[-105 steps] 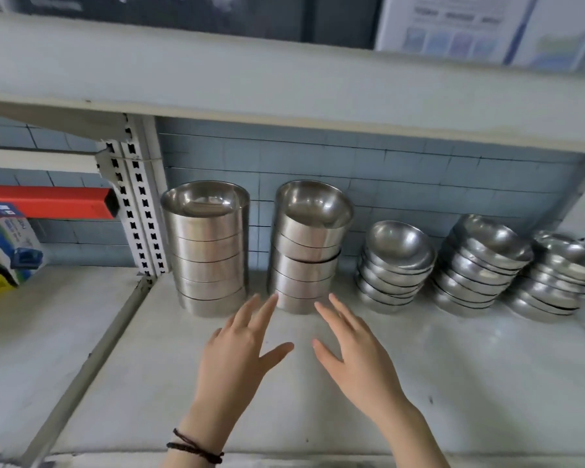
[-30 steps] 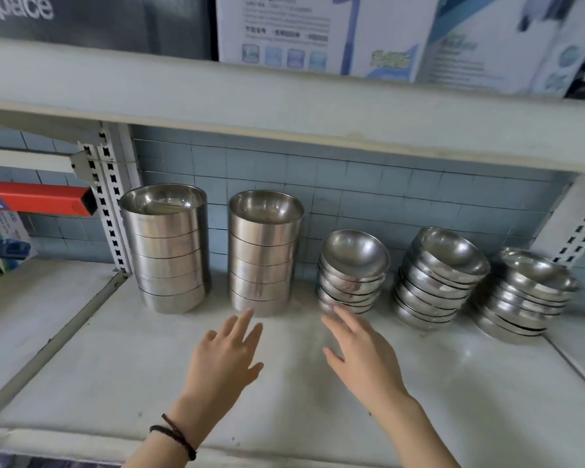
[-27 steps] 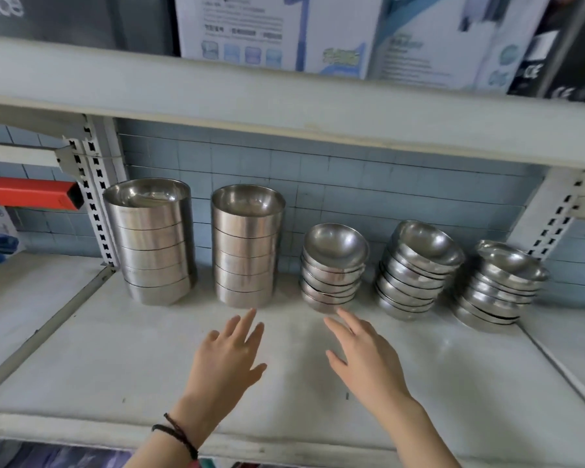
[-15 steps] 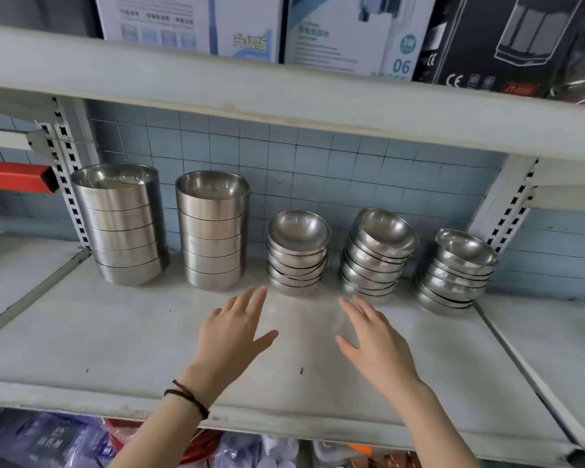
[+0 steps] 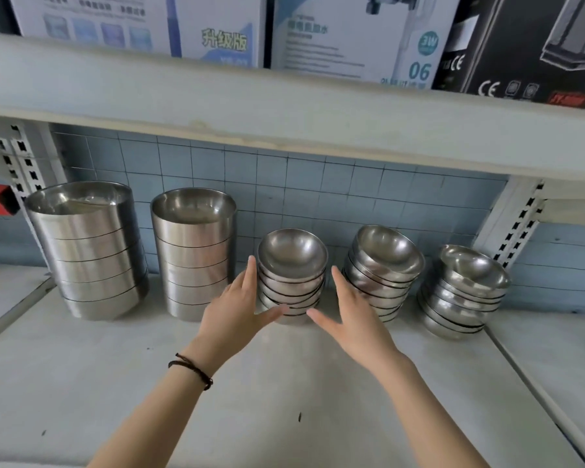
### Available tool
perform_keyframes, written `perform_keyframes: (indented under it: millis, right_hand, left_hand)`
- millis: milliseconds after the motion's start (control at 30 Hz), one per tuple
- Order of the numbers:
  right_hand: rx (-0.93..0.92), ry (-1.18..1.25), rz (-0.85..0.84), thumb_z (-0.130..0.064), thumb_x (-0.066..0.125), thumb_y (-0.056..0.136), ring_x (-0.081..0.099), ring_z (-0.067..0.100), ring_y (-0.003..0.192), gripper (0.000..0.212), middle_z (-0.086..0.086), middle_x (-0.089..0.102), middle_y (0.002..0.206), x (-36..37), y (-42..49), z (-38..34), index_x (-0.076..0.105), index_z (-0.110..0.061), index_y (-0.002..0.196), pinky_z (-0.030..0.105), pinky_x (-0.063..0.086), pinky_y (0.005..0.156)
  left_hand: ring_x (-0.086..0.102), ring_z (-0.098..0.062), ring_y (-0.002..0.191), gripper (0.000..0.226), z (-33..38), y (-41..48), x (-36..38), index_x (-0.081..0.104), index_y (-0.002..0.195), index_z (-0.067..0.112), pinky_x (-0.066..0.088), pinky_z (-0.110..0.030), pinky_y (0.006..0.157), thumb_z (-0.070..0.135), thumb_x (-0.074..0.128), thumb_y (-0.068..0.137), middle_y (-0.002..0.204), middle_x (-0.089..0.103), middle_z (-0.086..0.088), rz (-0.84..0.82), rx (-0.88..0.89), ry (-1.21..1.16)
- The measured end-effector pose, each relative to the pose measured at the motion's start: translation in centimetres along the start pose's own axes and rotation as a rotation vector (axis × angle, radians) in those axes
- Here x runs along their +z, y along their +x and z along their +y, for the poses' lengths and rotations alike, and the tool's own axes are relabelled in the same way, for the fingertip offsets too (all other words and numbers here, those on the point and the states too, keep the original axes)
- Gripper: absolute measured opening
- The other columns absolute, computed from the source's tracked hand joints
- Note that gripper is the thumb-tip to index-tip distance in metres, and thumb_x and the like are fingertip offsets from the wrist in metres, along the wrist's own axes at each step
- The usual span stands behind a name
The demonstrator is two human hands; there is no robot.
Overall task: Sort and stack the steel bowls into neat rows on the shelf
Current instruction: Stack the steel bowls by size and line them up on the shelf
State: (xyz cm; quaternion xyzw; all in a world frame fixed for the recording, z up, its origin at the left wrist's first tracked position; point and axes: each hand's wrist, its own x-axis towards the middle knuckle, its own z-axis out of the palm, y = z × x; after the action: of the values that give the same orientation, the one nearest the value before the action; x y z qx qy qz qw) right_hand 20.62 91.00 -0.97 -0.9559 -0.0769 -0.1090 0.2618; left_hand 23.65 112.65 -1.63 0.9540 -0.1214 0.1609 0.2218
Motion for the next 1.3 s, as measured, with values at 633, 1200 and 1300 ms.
perform_keyframes:
  millis: [633, 1200, 1300]
  right_hand:
    - [-0.019, 0.422, 0.139, -0.070, 0.046, 0.082, 0.012, -0.027, 0.129, 0.097, -0.027, 0.018, 0.146, 2.2, 5.0, 0.2, 0.005, -0.023, 0.156, -0.009, 0.010, 0.096]
    - [-0.065, 0.450, 0.166, -0.078, 0.056, 0.070, 0.028, 0.003, 0.126, 0.101, -0.023, 0.037, 0.134, 4.0, 5.0, 0.3, -0.004, -0.052, 0.148, 0.019, 0.024, 0.104]
    - [-0.087, 0.404, 0.168, -0.069, 0.064, 0.072, 0.029, 0.004, 0.123, 0.105, -0.027, 0.038, 0.126, 4.3, 4.7, 0.6, -0.010, -0.056, 0.144, 0.021, 0.025, 0.105]
  left_hand:
    - [0.036, -0.020, 0.138, 0.088, 0.5, 5.0, 2.6, 0.022, 0.148, 0.013, 0.034, -0.044, 0.113, 0.048, 0.068, 0.082, 0.145, 0.042, -0.003, 0.019, 0.028, -0.721]
    - [0.042, 0.003, 0.129, 0.095, -0.4, 5.0, 2.9, 0.018, 0.149, 0.009, 0.034, -0.009, 0.102, 0.052, 0.063, 0.077, 0.141, 0.045, 0.006, 0.065, 0.066, -0.765]
    - [0.043, 0.009, 0.125, 0.092, -0.4, 5.0, 2.7, 0.019, 0.149, 0.016, 0.037, -0.014, 0.104, 0.055, 0.061, 0.077, 0.135, 0.045, 0.018, 0.069, 0.058, -0.759]
